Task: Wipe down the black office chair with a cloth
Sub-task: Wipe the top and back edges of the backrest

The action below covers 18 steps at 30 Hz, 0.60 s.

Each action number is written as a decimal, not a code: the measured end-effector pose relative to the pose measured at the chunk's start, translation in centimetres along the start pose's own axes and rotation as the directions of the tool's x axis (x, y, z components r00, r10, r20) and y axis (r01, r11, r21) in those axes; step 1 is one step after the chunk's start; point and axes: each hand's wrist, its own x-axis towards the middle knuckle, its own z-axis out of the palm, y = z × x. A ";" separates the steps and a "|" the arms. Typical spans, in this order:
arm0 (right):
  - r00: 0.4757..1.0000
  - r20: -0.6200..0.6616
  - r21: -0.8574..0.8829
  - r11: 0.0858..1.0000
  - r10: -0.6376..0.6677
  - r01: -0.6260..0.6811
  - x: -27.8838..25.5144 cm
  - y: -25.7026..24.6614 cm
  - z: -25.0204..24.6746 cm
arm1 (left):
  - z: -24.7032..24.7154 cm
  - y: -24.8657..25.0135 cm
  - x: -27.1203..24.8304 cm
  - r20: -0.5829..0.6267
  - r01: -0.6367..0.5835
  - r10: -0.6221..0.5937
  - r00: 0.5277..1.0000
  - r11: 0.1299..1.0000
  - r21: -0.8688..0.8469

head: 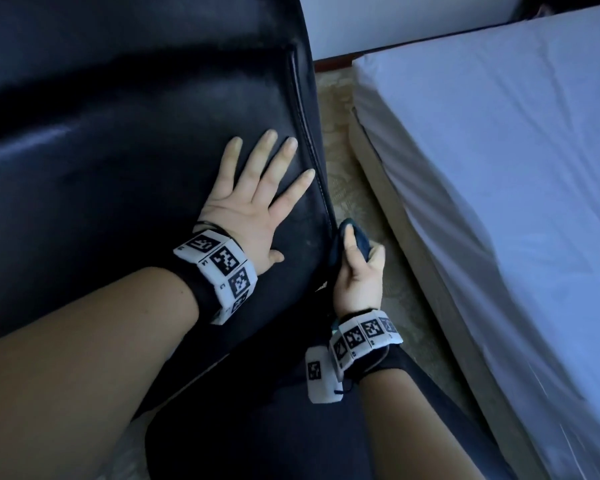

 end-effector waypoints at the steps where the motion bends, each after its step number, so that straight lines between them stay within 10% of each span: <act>1: 0.994 -0.052 -0.016 0.995 -0.099 0.099 0.3 -0.8 -0.2 | 0.0 0.1 -0.1 0.002 -0.001 0.001 1.000 1.000 -0.011; 5: 0.964 0.015 -0.049 0.963 -0.265 0.265 1.1 -1.9 1.2 | 0.3 0.1 0.0 -0.027 0.007 -0.007 1.000 1.000 -0.012; 10: 0.990 0.060 0.061 0.989 0.129 -0.133 -2.1 0.3 2.3 | 0.5 0.0 0.3 -0.013 0.012 -0.012 1.000 1.000 0.007; 18: 0.880 0.229 -0.026 0.906 0.417 -0.423 -2.9 1.2 0.1 | -0.1 0.0 -0.2 0.032 0.009 -0.009 0.999 1.000 0.028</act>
